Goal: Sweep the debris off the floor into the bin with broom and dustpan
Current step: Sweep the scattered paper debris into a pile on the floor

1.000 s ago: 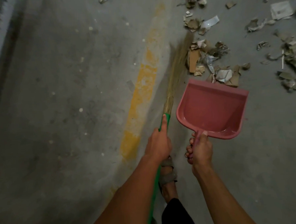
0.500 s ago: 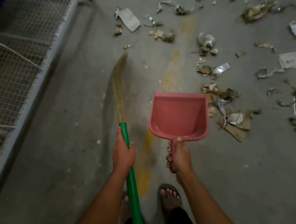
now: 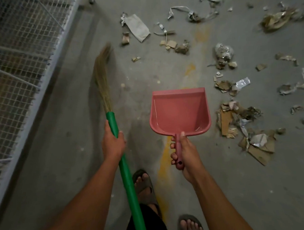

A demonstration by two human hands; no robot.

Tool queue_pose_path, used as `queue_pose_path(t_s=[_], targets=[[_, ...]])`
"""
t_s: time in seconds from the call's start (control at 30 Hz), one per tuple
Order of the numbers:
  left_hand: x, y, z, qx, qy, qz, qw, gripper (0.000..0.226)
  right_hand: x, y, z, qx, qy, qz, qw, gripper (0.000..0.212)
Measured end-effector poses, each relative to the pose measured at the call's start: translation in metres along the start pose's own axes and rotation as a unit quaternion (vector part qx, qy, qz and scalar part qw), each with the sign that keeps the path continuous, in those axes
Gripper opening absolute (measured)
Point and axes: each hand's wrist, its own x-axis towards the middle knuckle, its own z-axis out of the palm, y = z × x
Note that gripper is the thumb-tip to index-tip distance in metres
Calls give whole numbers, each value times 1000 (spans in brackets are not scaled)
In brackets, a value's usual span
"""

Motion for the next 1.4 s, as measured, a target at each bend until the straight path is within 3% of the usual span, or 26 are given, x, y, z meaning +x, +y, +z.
queue_pose_path(t_s=[0.23, 0.53, 0.63, 0.77, 1.0, 1.23, 1.3, 1.4], targets=[[50, 68, -17, 0, -7, 12, 1000, 71, 15, -37, 22, 19, -2, 7, 1000, 58], [135, 86, 31, 149, -66, -7, 987, 81, 85, -69, 23, 16, 46, -21, 999, 48], [135, 85, 61, 236, -91, 44, 966, 83, 95, -74, 10, 31, 63, -27, 997, 47], [118, 108, 102, 320, -140, 172, 921, 78, 101, -78, -8, 30, 94, -32, 995, 43], [97, 138, 161, 348, -249, 294, 855, 79, 101, -83, -38, 46, 121, -33, 991, 44], [38, 139, 193, 367, -340, 362, 787, 78, 95, -89, -49, 86, 134, -52, 986, 43], [23, 131, 189, 351, -332, 389, 784, 79, 91, -89, -52, 94, 132, -61, 985, 45], [6, 113, 174, 286, -292, 421, 810, 80, 83, -87, -58, 90, 122, -72, 986, 45]])
